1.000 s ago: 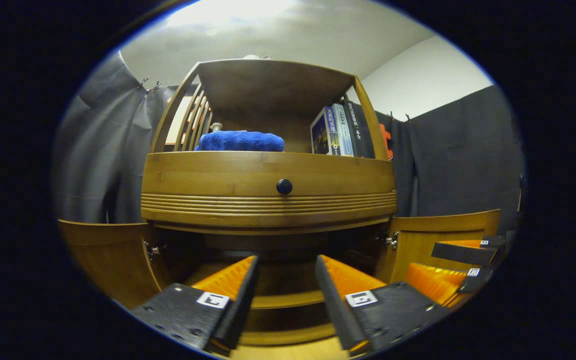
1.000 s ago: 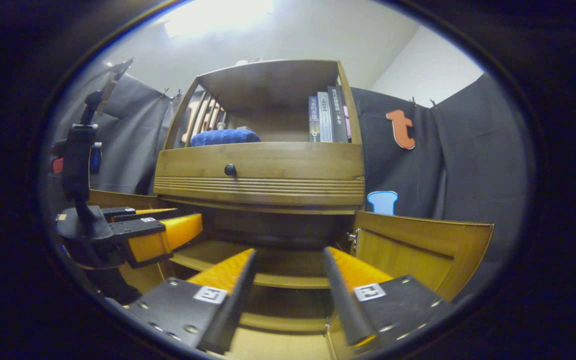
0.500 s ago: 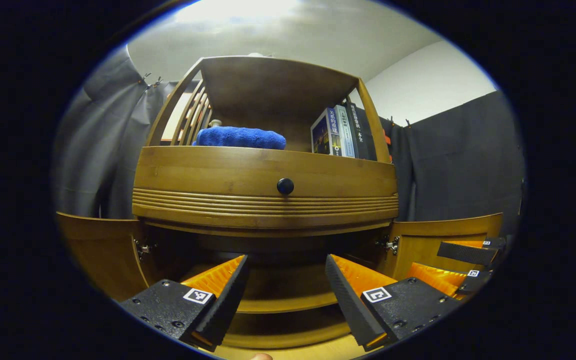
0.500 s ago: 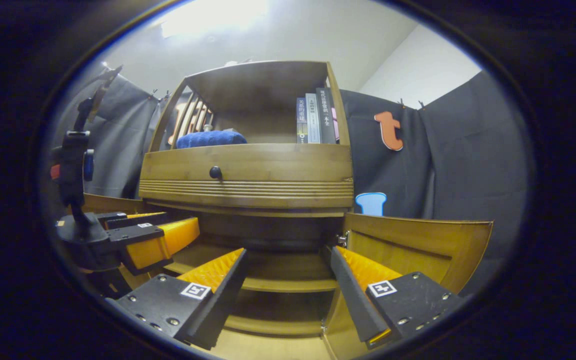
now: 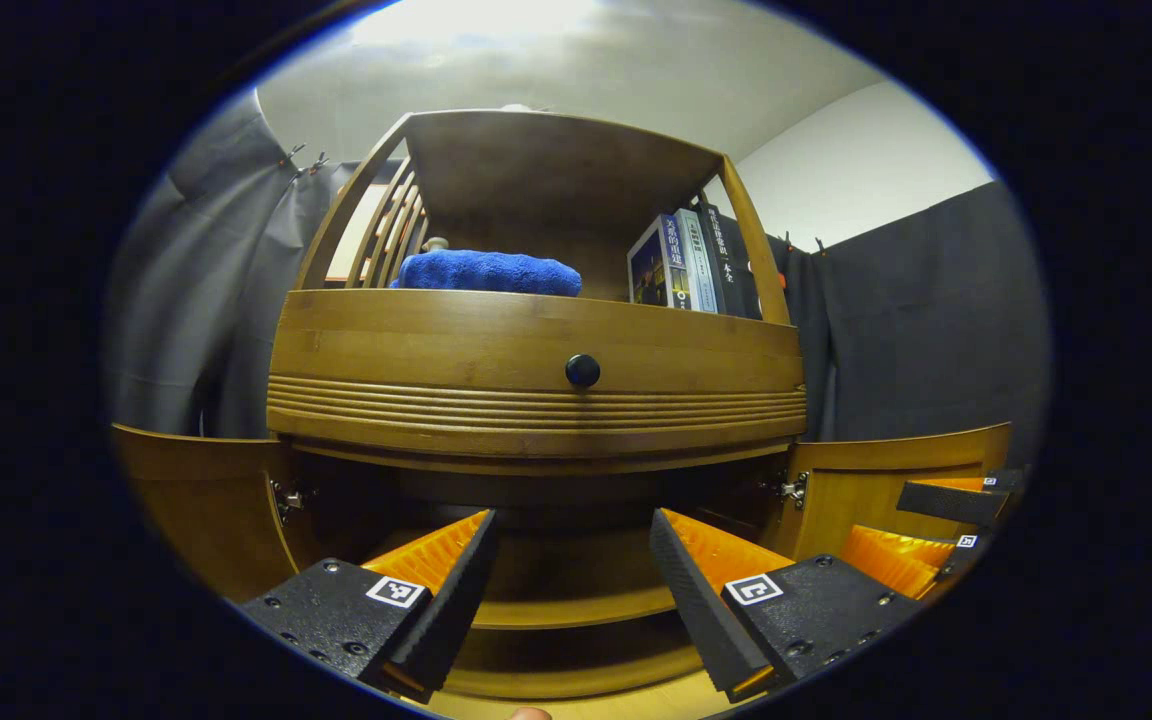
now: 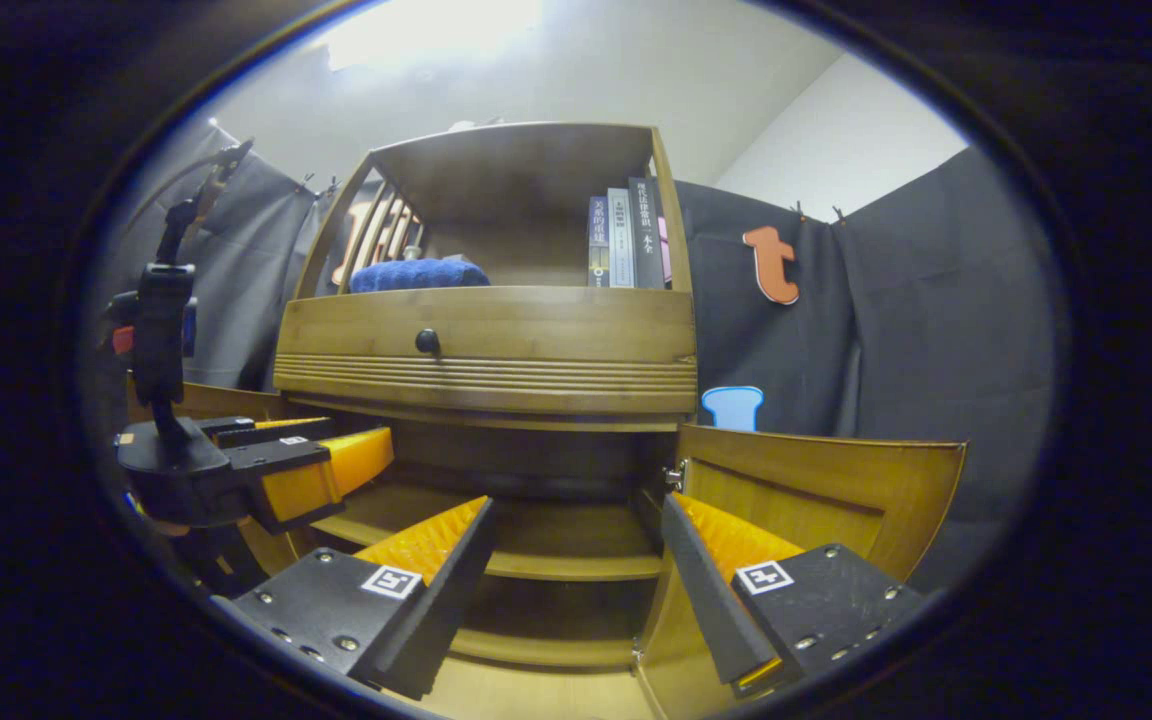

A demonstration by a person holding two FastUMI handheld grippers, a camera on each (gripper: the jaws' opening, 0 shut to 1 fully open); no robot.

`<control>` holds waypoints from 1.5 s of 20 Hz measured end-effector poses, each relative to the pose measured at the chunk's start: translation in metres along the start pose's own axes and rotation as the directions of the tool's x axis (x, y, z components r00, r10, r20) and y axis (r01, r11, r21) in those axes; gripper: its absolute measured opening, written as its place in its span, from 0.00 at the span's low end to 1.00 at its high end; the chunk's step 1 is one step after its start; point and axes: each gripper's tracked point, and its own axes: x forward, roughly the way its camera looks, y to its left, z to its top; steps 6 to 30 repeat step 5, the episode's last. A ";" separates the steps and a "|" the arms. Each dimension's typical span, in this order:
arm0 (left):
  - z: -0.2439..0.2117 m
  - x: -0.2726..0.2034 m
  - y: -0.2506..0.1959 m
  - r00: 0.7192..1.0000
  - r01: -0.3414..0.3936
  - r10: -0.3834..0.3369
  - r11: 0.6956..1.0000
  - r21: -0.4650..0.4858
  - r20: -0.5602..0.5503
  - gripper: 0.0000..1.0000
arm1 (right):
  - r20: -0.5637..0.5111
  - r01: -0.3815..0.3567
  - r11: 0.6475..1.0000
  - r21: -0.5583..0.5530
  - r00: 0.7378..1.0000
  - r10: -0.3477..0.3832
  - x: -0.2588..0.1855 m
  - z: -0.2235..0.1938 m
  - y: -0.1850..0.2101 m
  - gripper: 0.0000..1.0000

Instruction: Open the right door of the double-door shoe cabinet with the right hand, and open the left door with the left hand.

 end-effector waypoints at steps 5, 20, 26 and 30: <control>-0.001 -0.001 -0.007 1.000 0.028 -0.028 1.000 -0.006 -0.003 0.92 | -0.003 0.010 1.000 -0.002 1.000 -0.010 -0.005 -0.001 -0.002 0.99; -0.001 -0.001 -0.007 1.000 0.028 -0.028 1.000 -0.006 -0.003 0.92 | -0.003 0.010 1.000 -0.002 1.000 -0.010 -0.005 -0.001 -0.002 0.99; -0.001 -0.001 -0.007 1.000 0.028 -0.028 1.000 -0.006 -0.003 0.92 | -0.003 0.010 1.000 -0.002 1.000 -0.010 -0.005 -0.001 -0.002 0.99; -0.001 -0.001 -0.007 1.000 0.028 -0.028 1.000 -0.006 -0.003 0.92 | -0.003 0.010 1.000 -0.002 1.000 -0.010 -0.005 -0.001 -0.002 0.99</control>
